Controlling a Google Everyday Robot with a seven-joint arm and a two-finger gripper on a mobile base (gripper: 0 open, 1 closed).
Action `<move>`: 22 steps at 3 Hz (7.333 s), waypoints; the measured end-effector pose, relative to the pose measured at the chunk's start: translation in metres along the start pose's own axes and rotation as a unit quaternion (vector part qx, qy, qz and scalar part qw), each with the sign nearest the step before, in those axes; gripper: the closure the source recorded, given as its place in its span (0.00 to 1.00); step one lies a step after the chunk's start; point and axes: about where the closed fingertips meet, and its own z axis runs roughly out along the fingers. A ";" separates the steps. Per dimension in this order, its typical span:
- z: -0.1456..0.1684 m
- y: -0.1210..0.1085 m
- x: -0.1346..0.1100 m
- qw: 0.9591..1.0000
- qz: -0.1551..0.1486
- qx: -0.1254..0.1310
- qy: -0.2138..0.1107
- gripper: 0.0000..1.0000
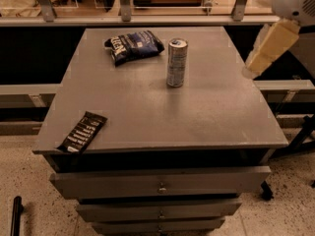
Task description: Move redbull can near rxbar chocolate
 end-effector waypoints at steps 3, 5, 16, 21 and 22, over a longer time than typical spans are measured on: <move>0.039 -0.059 -0.110 0.982 -0.020 -0.010 -0.188 0.00; 0.056 -0.052 -0.112 0.973 0.024 -0.012 -0.229 0.00; 0.135 -0.028 -0.136 0.914 0.198 -0.025 -0.352 1.00; 0.155 0.039 -0.225 0.927 0.124 -0.163 -0.314 1.00; 0.160 0.068 -0.245 0.924 0.074 -0.198 -0.318 1.00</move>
Offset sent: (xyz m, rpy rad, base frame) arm 0.1209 0.1631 0.0255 0.5178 -0.1590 0.2941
